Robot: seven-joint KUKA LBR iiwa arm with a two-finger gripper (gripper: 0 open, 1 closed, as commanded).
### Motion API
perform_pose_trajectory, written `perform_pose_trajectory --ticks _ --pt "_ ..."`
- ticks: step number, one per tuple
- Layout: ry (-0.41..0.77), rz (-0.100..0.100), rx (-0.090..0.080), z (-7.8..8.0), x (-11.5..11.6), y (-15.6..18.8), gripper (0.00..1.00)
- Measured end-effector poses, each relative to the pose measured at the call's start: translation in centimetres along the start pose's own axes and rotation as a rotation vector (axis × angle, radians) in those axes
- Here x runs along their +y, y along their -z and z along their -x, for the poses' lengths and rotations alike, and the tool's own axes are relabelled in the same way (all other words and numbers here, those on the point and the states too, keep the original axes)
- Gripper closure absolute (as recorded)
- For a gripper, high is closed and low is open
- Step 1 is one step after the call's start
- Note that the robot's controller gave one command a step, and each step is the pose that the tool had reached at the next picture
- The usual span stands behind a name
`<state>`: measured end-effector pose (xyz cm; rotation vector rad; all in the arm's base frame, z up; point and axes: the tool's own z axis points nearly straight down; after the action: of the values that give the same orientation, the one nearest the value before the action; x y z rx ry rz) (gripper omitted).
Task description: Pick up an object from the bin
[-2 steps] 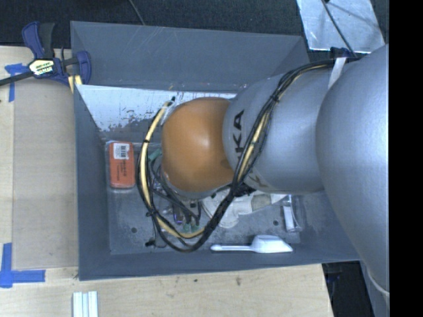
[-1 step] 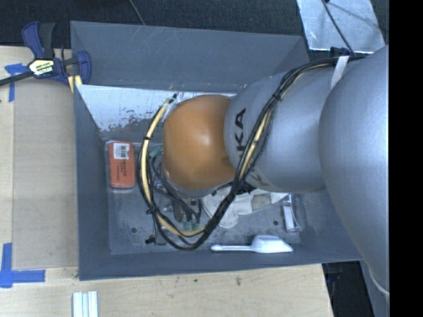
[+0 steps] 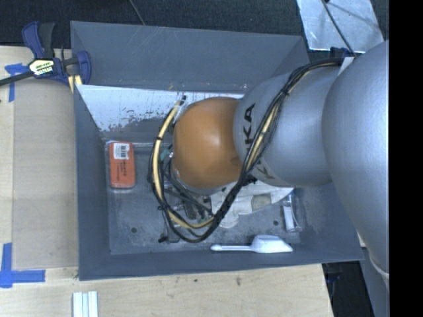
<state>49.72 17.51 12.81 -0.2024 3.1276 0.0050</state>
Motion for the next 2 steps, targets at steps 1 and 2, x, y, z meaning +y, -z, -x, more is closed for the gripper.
perform_pose_trajectory --ticks 1,2 --pt "0.085 -0.005 0.01 0.4 -3.0 -2.6 0.0" --pt "0.018 -0.002 0.005 1.6 -5.1 -2.3 0.0"
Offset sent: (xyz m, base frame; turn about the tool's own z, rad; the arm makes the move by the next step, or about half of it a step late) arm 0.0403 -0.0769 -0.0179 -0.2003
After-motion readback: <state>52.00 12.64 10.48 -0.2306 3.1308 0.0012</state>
